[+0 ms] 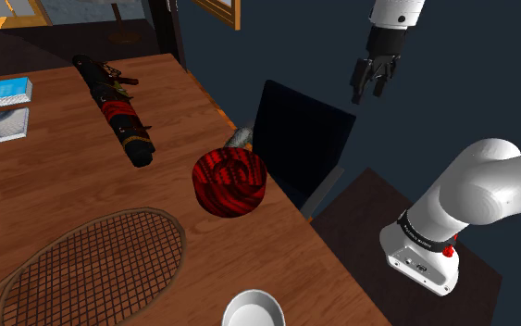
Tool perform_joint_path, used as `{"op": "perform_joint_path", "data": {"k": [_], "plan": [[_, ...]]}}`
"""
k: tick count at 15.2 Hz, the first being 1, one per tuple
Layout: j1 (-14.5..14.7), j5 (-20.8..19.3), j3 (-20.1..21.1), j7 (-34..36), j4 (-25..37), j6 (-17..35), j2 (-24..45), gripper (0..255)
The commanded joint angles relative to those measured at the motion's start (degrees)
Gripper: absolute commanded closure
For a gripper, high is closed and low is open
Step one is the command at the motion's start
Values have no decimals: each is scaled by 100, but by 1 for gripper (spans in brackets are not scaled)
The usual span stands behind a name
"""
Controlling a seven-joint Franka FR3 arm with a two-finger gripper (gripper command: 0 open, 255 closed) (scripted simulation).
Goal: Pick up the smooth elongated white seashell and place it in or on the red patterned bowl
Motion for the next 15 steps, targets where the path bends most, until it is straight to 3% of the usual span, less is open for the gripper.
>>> {"op": "perform_joint_path", "data": {"k": [1, 9, 15], "plan": [[0, 0, 0, 0, 0, 0, 0, 0], [-62, 768, 934, 1896, -163, 1362, 884, 0], [-183, 1021, 1559, 3272, 127, 2409, 1939, 0]]}}
